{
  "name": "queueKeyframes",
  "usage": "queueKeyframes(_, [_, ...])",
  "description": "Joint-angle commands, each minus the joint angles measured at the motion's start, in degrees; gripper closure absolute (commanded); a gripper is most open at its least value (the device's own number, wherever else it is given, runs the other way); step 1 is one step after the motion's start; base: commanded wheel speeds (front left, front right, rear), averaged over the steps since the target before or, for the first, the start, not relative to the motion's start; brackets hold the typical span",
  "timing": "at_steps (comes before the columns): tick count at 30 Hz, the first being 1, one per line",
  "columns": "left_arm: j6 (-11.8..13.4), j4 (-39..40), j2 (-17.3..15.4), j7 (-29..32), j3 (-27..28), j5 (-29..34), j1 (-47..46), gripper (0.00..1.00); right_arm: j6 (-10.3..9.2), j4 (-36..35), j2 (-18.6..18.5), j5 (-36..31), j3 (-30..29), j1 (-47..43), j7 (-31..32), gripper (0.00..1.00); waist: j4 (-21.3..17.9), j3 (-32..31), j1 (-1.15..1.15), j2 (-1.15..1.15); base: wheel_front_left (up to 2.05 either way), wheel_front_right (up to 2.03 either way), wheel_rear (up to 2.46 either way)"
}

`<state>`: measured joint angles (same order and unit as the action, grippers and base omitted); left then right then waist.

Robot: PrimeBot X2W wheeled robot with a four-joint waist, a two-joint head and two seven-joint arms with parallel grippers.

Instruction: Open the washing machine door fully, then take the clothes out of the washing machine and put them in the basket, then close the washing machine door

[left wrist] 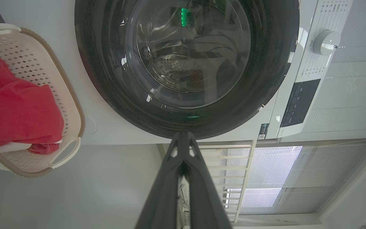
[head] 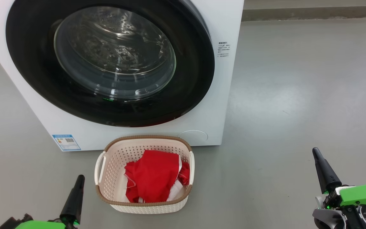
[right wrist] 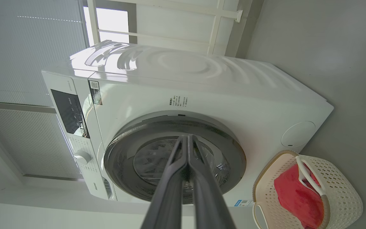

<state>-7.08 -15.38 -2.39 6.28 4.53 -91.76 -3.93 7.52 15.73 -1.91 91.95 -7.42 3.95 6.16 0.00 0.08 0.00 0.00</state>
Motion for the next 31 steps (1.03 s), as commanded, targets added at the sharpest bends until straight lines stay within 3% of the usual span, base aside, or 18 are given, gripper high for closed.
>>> queueKeyframes(1, [-0.4, 1.1, -0.5, 0.2, 2.1, -0.4, -2.5, 1.00, -0.03, -1.5, -1.0, 0.2, 0.8, 2.5, 0.4, 1.00, 0.0, 0.0, 0.00, 0.00, 0.00, 0.00, 0.00])
queueKeyframes(31, [-0.4, 1.1, -0.5, 0.2, 2.0, -0.4, -2.5, 1.00, -0.03, -1.5, -1.0, 0.2, 0.8, 2.5, 0.4, 1.00, 0.0, 0.0, 0.00, 0.00, 0.00, 0.00, 0.00])
